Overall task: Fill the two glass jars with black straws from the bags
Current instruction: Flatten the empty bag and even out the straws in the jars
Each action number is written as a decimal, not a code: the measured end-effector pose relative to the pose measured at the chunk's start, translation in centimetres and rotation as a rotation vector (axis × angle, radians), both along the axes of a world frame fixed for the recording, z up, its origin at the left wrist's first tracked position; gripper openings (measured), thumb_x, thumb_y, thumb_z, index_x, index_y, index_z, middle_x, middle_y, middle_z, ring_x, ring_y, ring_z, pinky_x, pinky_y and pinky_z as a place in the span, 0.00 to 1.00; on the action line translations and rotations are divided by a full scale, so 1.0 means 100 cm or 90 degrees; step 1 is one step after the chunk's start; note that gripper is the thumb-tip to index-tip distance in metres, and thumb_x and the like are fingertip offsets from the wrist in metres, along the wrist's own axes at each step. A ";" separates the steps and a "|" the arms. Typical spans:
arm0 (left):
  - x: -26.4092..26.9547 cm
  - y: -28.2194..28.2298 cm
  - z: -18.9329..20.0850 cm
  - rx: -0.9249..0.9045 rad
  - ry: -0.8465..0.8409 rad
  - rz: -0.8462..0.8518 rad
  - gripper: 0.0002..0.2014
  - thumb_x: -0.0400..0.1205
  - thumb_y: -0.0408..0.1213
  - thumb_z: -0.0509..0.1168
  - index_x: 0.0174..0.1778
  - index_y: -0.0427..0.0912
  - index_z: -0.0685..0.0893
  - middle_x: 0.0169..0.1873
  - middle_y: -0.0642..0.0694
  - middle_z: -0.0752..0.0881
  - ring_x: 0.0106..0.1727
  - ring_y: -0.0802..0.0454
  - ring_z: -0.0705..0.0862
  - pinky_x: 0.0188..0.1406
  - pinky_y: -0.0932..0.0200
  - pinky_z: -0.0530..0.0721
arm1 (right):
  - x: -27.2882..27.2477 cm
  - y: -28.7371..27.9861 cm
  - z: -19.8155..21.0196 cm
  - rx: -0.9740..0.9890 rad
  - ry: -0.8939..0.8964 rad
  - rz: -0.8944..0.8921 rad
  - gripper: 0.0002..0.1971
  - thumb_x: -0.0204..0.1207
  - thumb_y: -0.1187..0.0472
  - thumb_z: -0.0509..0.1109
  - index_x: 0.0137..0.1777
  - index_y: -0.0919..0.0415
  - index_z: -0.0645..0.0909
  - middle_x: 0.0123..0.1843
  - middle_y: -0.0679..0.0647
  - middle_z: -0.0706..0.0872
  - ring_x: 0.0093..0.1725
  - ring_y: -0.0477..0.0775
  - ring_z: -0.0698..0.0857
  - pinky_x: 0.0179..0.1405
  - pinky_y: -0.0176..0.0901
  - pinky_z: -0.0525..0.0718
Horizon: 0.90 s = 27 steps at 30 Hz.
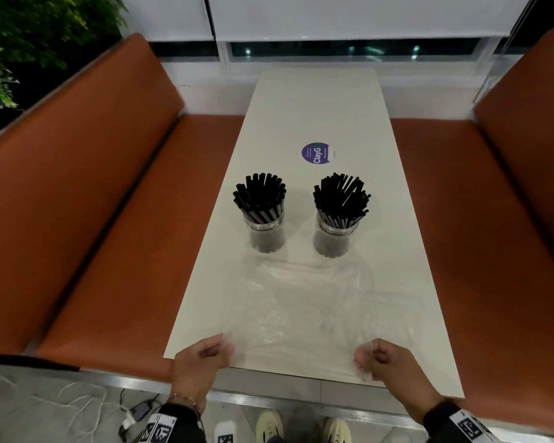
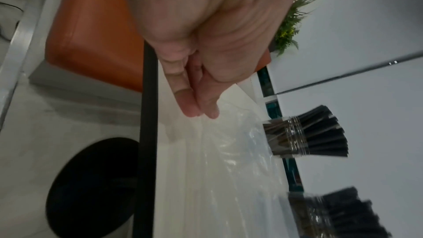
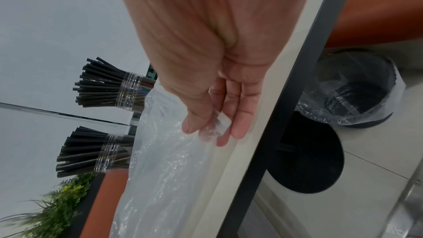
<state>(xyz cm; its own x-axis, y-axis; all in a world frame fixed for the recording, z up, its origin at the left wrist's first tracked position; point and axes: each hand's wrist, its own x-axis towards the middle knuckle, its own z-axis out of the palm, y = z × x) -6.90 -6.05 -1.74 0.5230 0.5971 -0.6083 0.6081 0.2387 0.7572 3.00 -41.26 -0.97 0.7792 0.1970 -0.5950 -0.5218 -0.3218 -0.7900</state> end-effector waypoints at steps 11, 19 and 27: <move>0.003 0.036 0.026 0.016 0.149 -0.179 0.19 0.79 0.30 0.79 0.67 0.42 0.92 0.59 0.41 0.92 0.52 0.49 0.87 0.41 0.58 0.85 | 0.009 -0.009 0.020 -0.103 -0.003 0.143 0.06 0.75 0.56 0.86 0.46 0.57 0.95 0.46 0.52 0.97 0.41 0.46 0.91 0.44 0.42 0.90; 0.102 0.040 0.048 0.210 0.165 -0.260 0.32 0.86 0.73 0.53 0.40 0.47 0.84 0.48 0.46 0.90 0.52 0.44 0.87 0.67 0.45 0.86 | 0.068 0.008 0.058 -0.345 -0.173 0.096 0.35 0.72 0.25 0.73 0.71 0.47 0.79 0.62 0.42 0.89 0.57 0.47 0.88 0.55 0.46 0.82; 0.163 0.025 0.027 0.189 0.219 -0.215 0.35 0.79 0.59 0.74 0.68 0.30 0.86 0.65 0.32 0.90 0.64 0.30 0.89 0.67 0.46 0.88 | 0.135 0.061 -0.002 -0.133 -0.069 -0.042 0.34 0.64 0.27 0.76 0.47 0.62 0.86 0.47 0.57 0.85 0.51 0.57 0.85 0.56 0.49 0.81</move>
<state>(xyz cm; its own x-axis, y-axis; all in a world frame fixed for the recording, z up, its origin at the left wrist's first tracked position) 9.37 -3.55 0.93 0.5165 0.6025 -0.6085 0.8371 -0.2058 0.5068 16.53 -35.20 -1.22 0.8477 0.0243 -0.5300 -0.4636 -0.4518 -0.7622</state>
